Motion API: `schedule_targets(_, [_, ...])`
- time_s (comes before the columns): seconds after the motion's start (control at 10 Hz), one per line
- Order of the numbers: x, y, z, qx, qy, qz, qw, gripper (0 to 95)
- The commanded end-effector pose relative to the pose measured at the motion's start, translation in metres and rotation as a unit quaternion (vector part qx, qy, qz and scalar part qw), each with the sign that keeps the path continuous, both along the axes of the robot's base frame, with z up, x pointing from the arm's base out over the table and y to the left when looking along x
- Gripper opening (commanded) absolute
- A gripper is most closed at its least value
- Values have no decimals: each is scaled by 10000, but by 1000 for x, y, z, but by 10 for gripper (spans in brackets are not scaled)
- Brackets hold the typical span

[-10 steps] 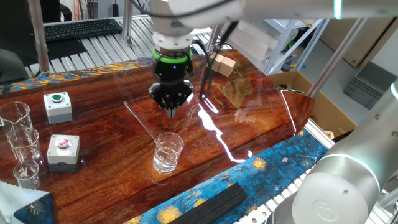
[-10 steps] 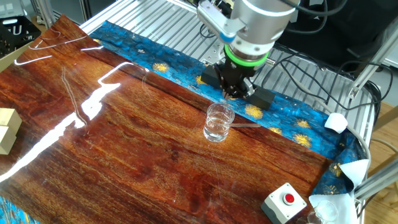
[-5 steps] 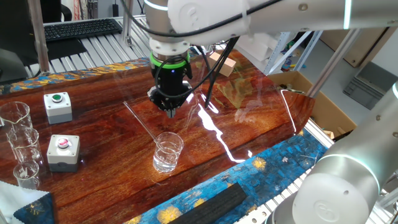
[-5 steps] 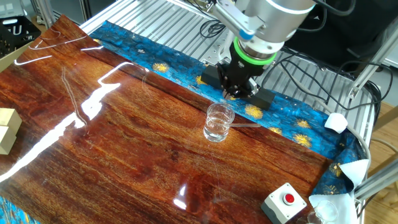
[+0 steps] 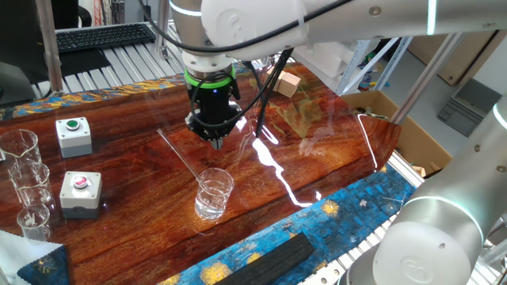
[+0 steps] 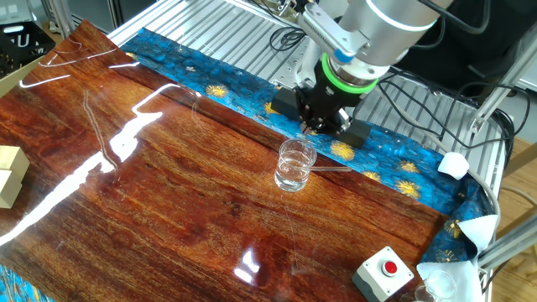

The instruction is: Stir the beaker with a glass rod

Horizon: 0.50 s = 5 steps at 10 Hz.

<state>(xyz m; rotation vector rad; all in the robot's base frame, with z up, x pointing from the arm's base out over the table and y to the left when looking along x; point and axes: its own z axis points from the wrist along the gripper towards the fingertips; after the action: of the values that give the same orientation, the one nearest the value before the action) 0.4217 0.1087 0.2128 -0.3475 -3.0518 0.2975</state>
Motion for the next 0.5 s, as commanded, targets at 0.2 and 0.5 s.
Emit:
schedule_targets(0.2, [-1,0,0,212,56,-53,9997,0])
schedule_targets(0.5, [1,12,6,284,77,-221,9993,0])
